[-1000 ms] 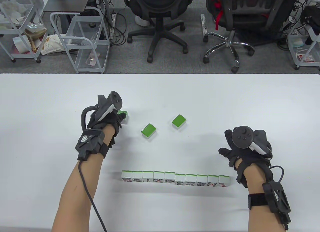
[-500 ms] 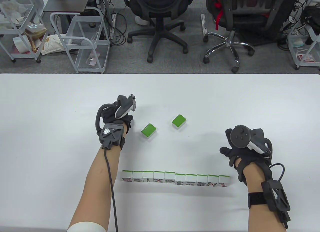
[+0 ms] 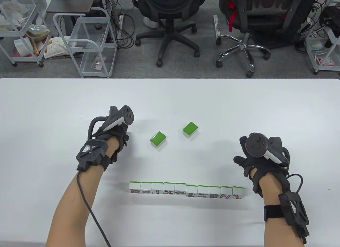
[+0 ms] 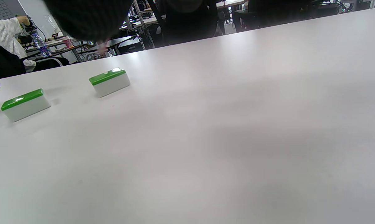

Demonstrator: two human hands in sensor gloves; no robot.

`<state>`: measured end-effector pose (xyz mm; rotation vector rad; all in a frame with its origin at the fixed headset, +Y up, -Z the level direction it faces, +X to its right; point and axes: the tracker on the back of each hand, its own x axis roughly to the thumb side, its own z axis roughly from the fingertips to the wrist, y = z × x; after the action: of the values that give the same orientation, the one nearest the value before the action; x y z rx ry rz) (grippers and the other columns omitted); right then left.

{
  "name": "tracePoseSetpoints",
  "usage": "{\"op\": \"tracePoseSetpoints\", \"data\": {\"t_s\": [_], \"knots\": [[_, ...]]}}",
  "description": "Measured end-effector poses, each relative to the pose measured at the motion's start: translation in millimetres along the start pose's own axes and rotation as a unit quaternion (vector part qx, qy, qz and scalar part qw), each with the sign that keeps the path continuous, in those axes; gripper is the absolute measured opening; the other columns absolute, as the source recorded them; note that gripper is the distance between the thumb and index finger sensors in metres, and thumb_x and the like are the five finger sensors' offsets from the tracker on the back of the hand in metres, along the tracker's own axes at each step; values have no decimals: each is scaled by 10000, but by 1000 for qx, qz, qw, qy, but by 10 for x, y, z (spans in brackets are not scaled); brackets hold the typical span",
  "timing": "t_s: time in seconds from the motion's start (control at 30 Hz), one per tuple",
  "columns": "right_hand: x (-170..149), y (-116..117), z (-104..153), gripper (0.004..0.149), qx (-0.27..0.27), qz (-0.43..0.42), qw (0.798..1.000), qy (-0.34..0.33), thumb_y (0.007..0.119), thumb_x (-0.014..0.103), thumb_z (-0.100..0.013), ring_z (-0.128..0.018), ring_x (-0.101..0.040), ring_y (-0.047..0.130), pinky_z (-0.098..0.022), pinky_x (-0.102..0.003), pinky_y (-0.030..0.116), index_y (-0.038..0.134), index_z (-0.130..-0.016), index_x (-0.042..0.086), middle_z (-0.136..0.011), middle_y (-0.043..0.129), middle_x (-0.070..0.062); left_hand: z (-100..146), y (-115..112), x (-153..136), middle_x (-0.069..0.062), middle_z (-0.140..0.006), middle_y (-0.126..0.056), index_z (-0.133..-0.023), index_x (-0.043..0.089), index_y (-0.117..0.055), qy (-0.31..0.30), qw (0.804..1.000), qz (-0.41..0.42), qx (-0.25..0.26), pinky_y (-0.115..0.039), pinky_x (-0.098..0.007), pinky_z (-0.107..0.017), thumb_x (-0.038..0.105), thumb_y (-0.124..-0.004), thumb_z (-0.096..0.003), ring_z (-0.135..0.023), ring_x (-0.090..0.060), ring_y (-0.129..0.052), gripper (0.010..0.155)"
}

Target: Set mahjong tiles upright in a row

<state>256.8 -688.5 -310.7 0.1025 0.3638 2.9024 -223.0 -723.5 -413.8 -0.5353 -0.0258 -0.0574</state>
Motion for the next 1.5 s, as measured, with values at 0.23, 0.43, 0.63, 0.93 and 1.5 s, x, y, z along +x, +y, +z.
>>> {"op": "tracePoseSetpoints", "data": {"t_s": [0.23,0.43,0.63,0.93,1.5], "knots": [[13,12,5,813,1,-7,1000,-5,763,497,-340,-898,-628,317,-587,-739,429,452,-992,125,-1054,289,-253,609,-267,-32,-11,-1031,-739,-948,292,-555,-154,980,-8,-125,-810,-417,-648,427,-784,-228,-701,-138,-1097,767],[3,28,12,812,1,-16,1000,-3,763,496,-341,-900,-626,322,-587,-739,431,451,-991,124,-1054,292,-255,984,-619,15,-3,-1014,-765,-943,265,-560,-213,968,-14,-136,-823,-399,-644,426,-795,-222,-668,-115,-1130,775],[-17,53,1,813,6,-19,1000,2,763,496,-340,-899,-627,321,-587,-737,433,449,-991,123,-1053,293,-255,1094,-780,64,-11,-985,-801,-943,248,-544,-209,973,-11,-99,-832,-378,-640,426,-803,-218,-645,-109,-1149,790],[-33,66,7,813,13,-33,999,5,763,495,-340,-899,-626,325,-586,-736,435,450,-991,121,-1053,297,-256,1008,-791,14,92,-906,-905,-936,323,-565,-225,968,73,-88,-849,-346,-624,427,-795,-233,-571,-98,-1166,747],[35,72,-16,812,2,-32,999,-6,763,496,-338,-900,-625,362,-584,-734,451,455,-988,118,-1053,327,-259,1013,-274,-357,66,-1141,-419,-994,383,-319,-15,991,92,96,-535,-530,-763,634,-637,-286,-1078,-278,-604,816]]}}
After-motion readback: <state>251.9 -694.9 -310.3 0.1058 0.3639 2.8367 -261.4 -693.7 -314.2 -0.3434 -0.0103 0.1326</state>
